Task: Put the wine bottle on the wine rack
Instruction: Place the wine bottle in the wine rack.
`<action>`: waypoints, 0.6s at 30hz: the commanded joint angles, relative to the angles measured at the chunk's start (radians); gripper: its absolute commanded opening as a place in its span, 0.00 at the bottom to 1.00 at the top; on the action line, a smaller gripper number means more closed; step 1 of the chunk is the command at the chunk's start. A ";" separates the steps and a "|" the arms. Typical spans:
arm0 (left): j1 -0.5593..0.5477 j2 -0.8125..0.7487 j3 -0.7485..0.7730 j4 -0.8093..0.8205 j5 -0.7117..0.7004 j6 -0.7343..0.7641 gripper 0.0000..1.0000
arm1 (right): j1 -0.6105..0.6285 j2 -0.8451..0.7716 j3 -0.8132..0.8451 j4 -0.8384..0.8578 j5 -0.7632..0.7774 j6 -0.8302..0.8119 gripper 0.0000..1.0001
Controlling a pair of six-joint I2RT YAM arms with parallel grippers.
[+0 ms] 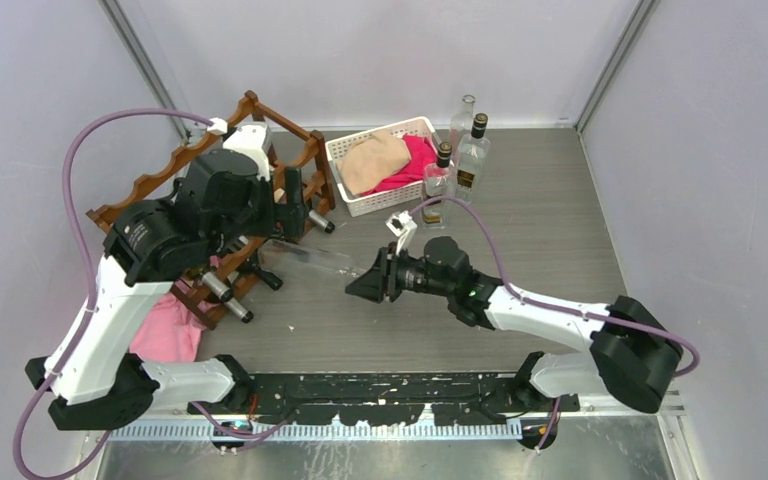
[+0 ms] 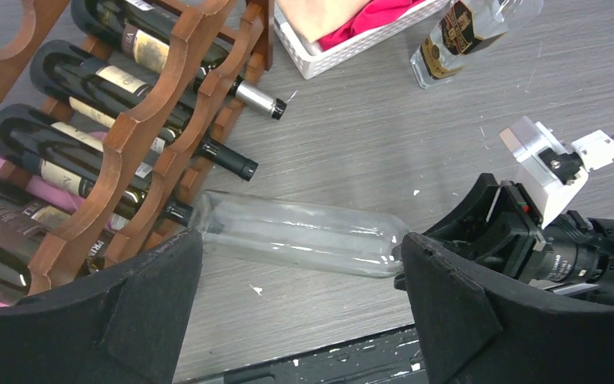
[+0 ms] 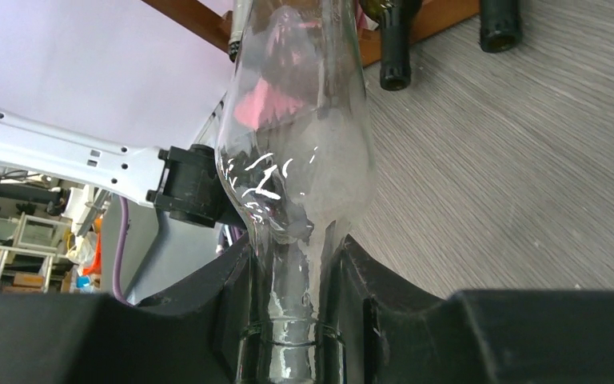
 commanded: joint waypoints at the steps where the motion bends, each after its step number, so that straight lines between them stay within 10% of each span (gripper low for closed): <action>1: 0.009 -0.040 -0.007 -0.017 -0.020 -0.006 0.93 | 0.042 0.036 0.112 0.282 0.073 -0.023 0.01; 18: 0.021 -0.088 -0.069 0.027 -0.013 -0.011 0.93 | 0.099 0.243 0.241 0.356 0.123 0.039 0.01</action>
